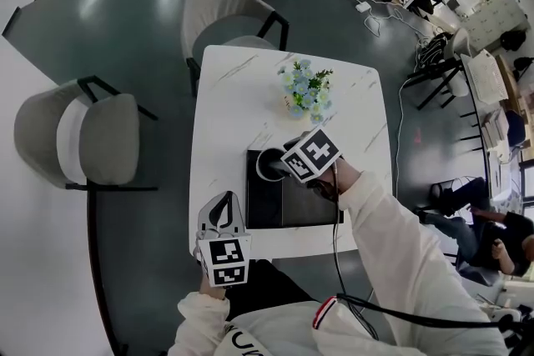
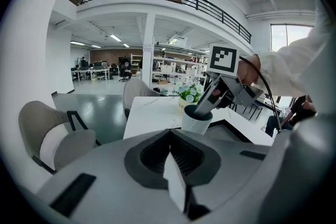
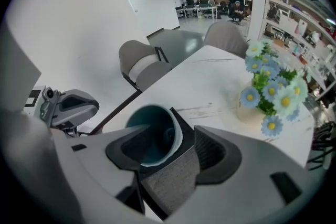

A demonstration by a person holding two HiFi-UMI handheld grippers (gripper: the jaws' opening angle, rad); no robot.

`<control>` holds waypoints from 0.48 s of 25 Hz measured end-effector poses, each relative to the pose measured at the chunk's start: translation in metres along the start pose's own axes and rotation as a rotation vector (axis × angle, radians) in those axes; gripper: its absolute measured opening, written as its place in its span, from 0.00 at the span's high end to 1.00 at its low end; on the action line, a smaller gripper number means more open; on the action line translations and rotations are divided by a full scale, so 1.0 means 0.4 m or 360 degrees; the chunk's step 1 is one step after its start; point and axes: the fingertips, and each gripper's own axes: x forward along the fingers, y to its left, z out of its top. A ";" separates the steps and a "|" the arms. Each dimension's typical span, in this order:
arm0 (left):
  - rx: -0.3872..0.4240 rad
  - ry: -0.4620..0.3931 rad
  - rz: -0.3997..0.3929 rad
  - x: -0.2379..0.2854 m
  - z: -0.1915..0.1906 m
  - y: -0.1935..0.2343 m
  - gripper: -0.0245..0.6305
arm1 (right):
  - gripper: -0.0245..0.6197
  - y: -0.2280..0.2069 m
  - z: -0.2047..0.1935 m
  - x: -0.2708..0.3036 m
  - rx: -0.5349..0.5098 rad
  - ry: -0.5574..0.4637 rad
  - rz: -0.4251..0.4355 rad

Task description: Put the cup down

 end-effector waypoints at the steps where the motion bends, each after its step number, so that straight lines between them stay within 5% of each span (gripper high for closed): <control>1: 0.0006 -0.0005 0.0002 -0.006 0.003 -0.002 0.95 | 0.59 -0.002 0.007 -0.016 0.0008 -0.0035 -0.0017; 12: 0.0114 -0.0075 0.0021 -0.077 0.062 -0.037 0.95 | 0.59 0.045 -0.001 -0.224 0.0107 -0.0461 -0.0132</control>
